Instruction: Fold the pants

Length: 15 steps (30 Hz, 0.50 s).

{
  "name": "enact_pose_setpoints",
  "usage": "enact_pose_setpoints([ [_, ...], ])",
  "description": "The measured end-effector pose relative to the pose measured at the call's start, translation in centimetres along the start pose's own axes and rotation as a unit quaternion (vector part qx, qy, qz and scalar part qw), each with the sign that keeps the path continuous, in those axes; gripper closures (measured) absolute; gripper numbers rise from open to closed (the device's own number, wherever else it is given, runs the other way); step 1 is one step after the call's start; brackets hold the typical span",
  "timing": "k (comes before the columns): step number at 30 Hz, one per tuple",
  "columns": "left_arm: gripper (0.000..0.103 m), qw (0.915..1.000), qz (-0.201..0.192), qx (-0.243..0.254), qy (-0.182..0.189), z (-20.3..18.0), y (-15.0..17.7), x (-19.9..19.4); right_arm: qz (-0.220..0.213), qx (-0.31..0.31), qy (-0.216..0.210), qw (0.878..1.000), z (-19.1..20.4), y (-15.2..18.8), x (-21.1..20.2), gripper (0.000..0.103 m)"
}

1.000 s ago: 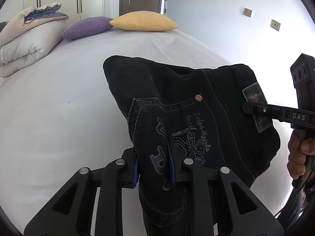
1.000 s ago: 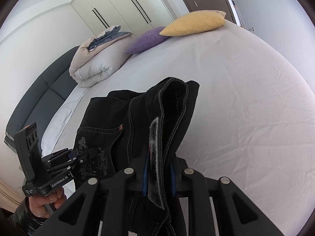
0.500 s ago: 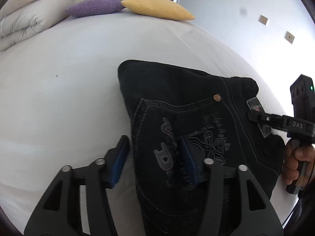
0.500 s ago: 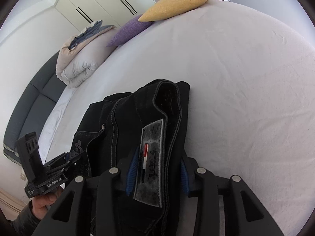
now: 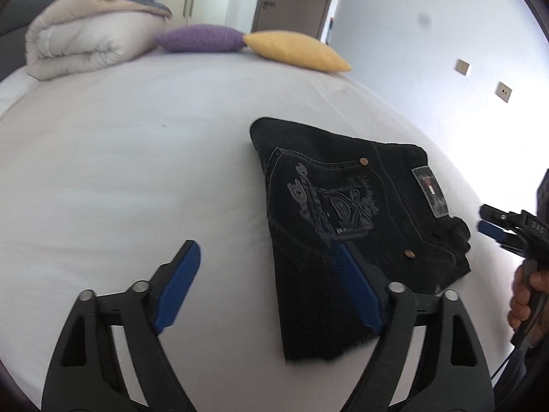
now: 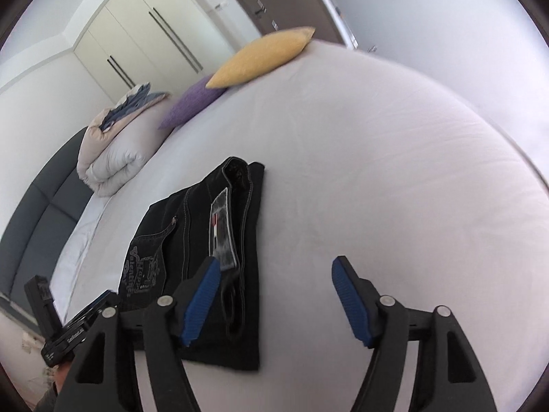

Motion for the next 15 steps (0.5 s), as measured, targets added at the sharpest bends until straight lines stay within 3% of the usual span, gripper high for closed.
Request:
enact_pose_setpoints([
  [1,0.008,0.9999,-0.01,0.003,-0.014,-0.7,0.6,-1.5,-0.02,-0.004,0.01,1.0,0.0,0.4,-1.2,0.024],
  [3,0.006,0.9983,-0.032,0.01,-0.047,-1.8,1.5,-4.4,-0.074,-0.016,0.038,0.996,0.3,1.5,-4.4,0.017],
  [6,0.0,0.9921,-0.071,0.033,-0.098,-3.7,2.4,-9.2,-0.157,-0.04,0.076,0.984,1.1,3.3,-9.1,0.003],
  [8,0.0,0.9843,-0.105,0.061,-0.128,-5.2,2.6,-12.6,-0.221,-0.063,0.095,0.969,2.0,4.5,-12.3,0.0],
  [11,0.0,0.963,-0.151,0.106,-0.197,-7.6,2.2,-17.7,-0.287,-0.112,0.111,0.945,3.9,5.8,-15.9,0.0],
  [13,0.0,0.9399,-0.18,0.133,-0.258,-9.4,1.9,-21.0,-0.32,-0.142,0.12,0.929,5.3,6.1,-18.0,0.0],
  [15,0.0,0.9228,-0.209,0.144,-0.29,-10.8,1.3,-23.9,-0.342,-0.158,0.116,0.919,6.5,6.2,-20.0,0.0],
])
Point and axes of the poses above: each gripper's, at about its wrist camera, not at the fingertips, and x roughly the way its jaws point, z to its left, y to its underside, the point moved 2 cm from there along x, roughly the way its jaws point, and after that the axes turned 15 degrees about x, right-handed, at the moved point
